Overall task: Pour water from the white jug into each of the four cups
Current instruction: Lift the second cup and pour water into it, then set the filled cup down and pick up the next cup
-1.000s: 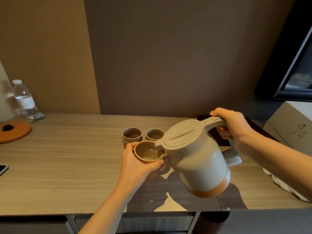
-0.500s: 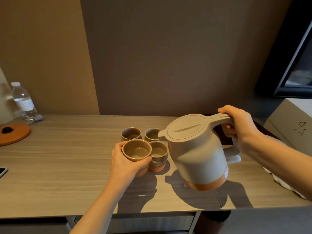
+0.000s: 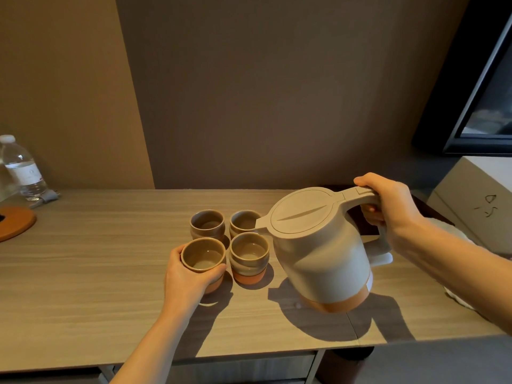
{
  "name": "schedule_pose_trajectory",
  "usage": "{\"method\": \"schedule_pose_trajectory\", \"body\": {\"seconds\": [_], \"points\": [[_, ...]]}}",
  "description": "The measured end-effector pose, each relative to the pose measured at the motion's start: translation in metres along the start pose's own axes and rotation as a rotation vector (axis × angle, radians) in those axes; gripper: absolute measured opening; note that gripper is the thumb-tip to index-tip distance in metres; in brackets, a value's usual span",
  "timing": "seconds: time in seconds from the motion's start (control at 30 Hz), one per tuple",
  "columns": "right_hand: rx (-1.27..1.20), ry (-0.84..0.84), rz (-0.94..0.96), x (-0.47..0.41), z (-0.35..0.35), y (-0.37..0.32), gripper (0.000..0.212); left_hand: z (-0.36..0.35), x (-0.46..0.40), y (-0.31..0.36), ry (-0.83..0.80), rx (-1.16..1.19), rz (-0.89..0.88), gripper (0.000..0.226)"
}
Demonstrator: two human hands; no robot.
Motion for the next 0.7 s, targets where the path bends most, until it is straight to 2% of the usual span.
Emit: {"method": "schedule_pose_trajectory", "body": {"seconds": [0.53, 0.6, 0.7], "points": [[0.011, -0.027, -0.001, -0.003, -0.008, 0.008, 0.034, -0.009, -0.007, -0.008, -0.029, 0.002, 0.025, 0.085], [0.009, -0.022, -0.004, -0.003, -0.009, 0.008, 0.035, -0.008, -0.008, -0.008, -0.058, 0.0, 0.024, 0.089], [0.01, -0.024, -0.009, -0.003, -0.011, 0.009, 0.037, -0.009, -0.01, -0.003, -0.113, 0.002, 0.05, 0.109]]}}
Point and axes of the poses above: each hand's wrist, its own x-axis away from the middle knuckle, its own z-axis out of the back of the hand, y = z × x, the point moved 6 cm from there along -x, towards the middle knuckle, and after that the axes turned 9 degrees about y, right-handed, at the moved point
